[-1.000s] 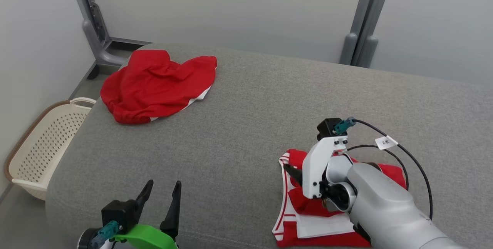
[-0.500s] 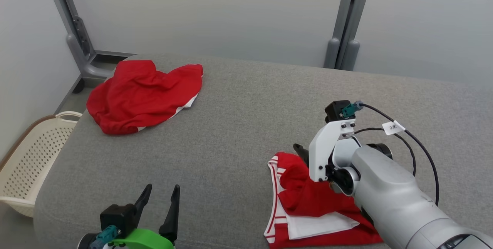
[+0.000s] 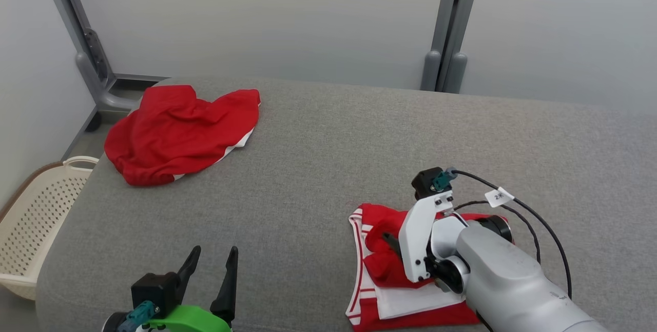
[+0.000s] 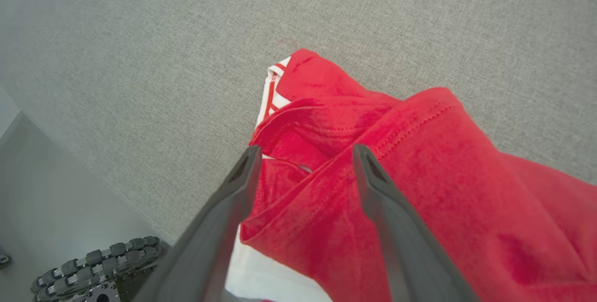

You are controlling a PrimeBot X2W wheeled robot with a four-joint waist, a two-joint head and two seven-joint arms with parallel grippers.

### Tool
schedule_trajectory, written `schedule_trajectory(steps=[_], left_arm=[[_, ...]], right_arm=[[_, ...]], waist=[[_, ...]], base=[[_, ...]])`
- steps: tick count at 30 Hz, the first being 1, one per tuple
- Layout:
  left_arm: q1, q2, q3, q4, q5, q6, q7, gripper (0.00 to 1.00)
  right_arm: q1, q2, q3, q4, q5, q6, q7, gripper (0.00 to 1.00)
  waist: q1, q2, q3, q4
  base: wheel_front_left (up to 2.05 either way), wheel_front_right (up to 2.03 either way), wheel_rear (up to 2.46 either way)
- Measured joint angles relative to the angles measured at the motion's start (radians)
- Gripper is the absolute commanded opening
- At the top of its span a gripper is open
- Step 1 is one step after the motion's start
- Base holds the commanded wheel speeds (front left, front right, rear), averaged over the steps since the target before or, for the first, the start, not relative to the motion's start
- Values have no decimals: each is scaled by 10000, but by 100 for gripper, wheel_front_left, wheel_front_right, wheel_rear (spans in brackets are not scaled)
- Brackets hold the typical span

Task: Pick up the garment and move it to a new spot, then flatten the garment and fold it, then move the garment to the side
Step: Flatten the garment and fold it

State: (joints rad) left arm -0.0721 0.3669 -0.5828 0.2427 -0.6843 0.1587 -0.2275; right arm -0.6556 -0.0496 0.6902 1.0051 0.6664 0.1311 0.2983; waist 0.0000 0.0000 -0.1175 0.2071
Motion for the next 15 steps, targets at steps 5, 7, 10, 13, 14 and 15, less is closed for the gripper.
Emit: schedule_trajectory(steps=[5,7,10,13,14,15], left_arm=[[2,-6,-6,-8,-4,13,-27,100],[5,-8,-10,-19,-8,31,-27,100],[5,-6,-8,-38,-17,31,-29,100],[2,-4,-8,-54,-23,33,-40,100],[-1,-6,-8,-56,-27,33,-40,100],[-7,-6,-4,-58,-29,33,-42,100]], right_arm=[[325,6,-314,-1014,-872,0,472,100],[564,2,-571,-1544,-1350,0,859,100],[1128,13,-1200,-2577,-2167,2,1425,100],[1919,6,-2036,-3950,-3149,0,2044,100],[2272,13,-2313,-4456,-3484,0,2249,100],[2654,10,-2581,-5009,-3847,0,2476,100]], waist=[[0,0,2,-86],[0,0,1,-120],[0,0,26,-160],[0,0,76,-187],[0,0,97,-192],[0,0,121,-194]], base=[[0,0,0],[0,0,0],[0,0,0],[0,0,0],[0,0,0],[0,0,0]])
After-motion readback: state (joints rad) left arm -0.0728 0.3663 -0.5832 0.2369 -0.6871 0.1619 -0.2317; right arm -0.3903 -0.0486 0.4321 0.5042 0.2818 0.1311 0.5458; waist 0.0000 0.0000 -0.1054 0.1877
